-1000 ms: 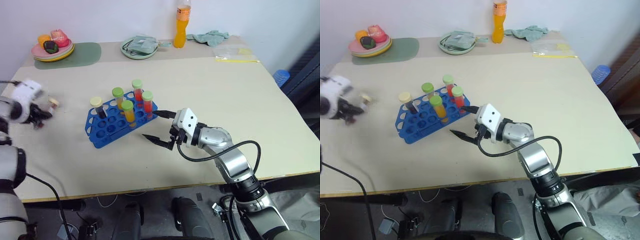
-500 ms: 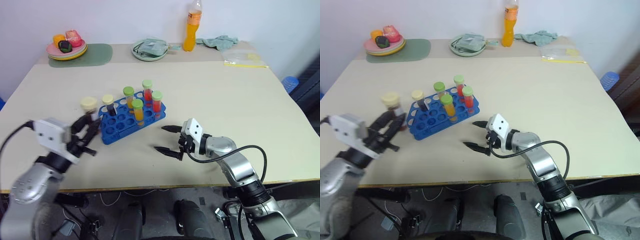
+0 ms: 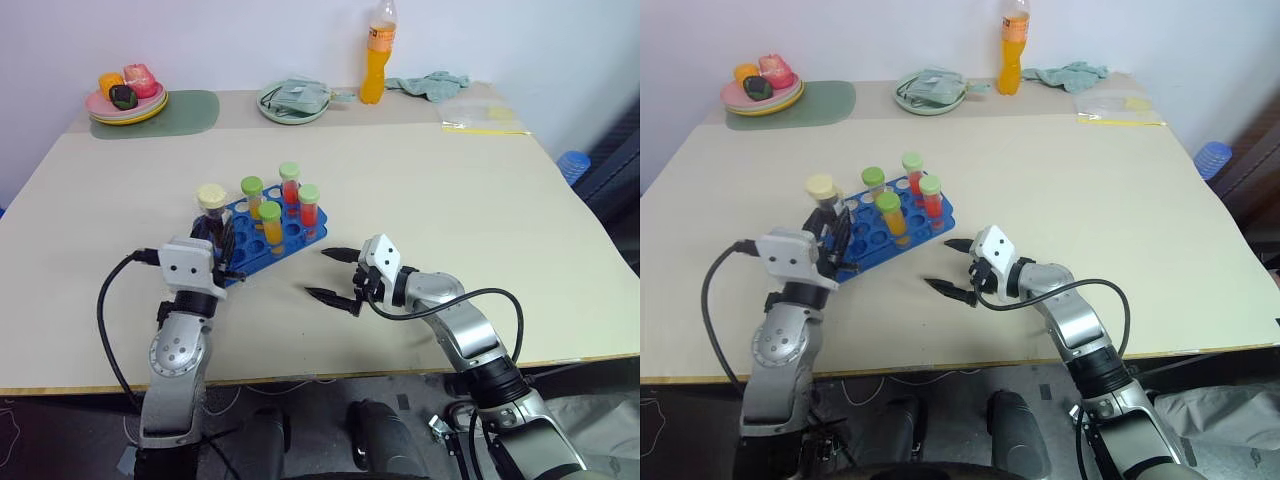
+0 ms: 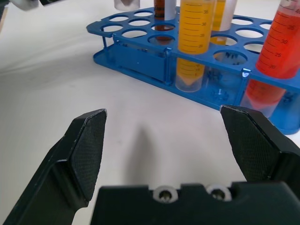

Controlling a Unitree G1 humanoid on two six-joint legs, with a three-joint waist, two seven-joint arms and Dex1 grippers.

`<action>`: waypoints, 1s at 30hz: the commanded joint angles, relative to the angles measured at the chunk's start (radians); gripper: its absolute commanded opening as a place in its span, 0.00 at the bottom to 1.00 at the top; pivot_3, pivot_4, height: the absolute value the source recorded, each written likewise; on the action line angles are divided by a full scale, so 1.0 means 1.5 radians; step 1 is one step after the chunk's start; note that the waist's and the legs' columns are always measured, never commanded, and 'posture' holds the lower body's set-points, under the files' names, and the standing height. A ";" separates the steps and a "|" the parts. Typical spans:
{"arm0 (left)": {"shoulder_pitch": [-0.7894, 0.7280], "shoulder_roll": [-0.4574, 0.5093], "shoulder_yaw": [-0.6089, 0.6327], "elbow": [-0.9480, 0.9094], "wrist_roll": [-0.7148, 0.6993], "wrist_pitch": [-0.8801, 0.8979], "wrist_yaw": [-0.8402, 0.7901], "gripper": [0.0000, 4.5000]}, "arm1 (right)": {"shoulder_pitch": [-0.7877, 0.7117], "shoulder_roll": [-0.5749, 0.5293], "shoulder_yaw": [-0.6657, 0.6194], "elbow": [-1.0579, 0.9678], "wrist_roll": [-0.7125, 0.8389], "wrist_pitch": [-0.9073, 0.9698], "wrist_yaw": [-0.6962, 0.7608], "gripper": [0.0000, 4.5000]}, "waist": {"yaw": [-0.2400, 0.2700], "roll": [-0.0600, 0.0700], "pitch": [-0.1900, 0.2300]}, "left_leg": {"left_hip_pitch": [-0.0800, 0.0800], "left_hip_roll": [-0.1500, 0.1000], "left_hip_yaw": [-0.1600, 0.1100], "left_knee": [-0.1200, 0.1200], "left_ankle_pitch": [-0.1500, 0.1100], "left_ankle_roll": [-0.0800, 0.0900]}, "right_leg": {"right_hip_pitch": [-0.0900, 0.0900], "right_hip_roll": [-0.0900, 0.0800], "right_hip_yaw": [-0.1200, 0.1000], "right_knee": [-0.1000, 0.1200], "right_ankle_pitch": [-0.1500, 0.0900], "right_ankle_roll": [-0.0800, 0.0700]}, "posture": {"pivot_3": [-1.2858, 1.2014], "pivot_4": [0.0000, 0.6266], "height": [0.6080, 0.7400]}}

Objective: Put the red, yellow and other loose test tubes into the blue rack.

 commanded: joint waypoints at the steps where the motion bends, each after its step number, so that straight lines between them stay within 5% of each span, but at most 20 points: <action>1: -0.003 -0.008 -0.011 -0.001 -0.010 -0.012 0.001 0.28 | 0.003 0.005 -0.009 -0.035 0.004 -0.006 -0.009 0.96 | 0.000 0.000 0.000 | 0.000 0.000 0.000 0.000 0.000 0.000 | 0.000 0.000 0.000 0.000 0.000 0.000 | 0.52 0.24 1.00; 30: 0.023 0.007 -0.028 0.008 0.035 0.062 0.034 0.28 | 0.003 0.029 0.002 -0.023 -0.002 -0.006 -0.018 0.96 | -0.003 0.001 0.000 | 0.000 0.000 0.000 0.000 0.000 0.000 | 0.000 0.000 0.000 0.000 0.000 0.000 | 0.52 0.24 1.00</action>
